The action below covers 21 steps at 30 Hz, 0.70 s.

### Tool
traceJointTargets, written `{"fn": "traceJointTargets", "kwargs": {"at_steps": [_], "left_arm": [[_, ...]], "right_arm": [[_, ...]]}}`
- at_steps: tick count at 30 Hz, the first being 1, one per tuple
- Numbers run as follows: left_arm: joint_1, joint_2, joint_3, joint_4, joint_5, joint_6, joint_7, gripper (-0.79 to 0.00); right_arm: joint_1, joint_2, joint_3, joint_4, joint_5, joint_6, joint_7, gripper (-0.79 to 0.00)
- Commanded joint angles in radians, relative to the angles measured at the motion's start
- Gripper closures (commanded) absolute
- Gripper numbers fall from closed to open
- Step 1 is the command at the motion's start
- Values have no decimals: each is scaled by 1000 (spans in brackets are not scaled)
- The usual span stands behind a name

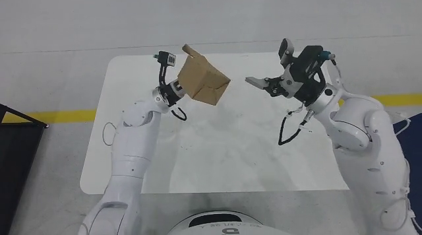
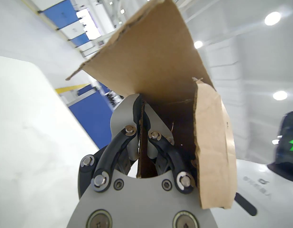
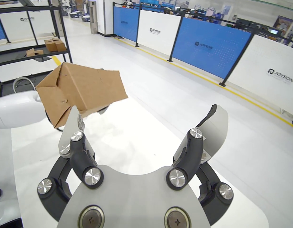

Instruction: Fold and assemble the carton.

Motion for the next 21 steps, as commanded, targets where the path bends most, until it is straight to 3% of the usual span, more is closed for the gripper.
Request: {"fn": "traceJointTargets", "kwargs": {"at_steps": [1,4,6,9,14,21], "left_arm": [[-8,11,1,-66,250,32,29,0],[-42,30,15,-158,523,111,-1,0],[-57,36,39,-199,596,152,-25,0],[-67,39,67,-230,597,201,-45,0],[-28,36,92,-219,415,242,2,0],[52,56,96,-265,461,254,20,0]], "right_arm": [[-56,4,49,-26,5,-7,0,-785],[-126,7,97,-60,8,-17,-2,-785],[-161,8,118,-74,11,-22,-16,-785],[-205,9,135,-82,4,-22,-39,-785],[-258,7,141,-72,-11,-12,-87,-785],[-294,5,126,-59,-41,-8,-122,-785]]}}
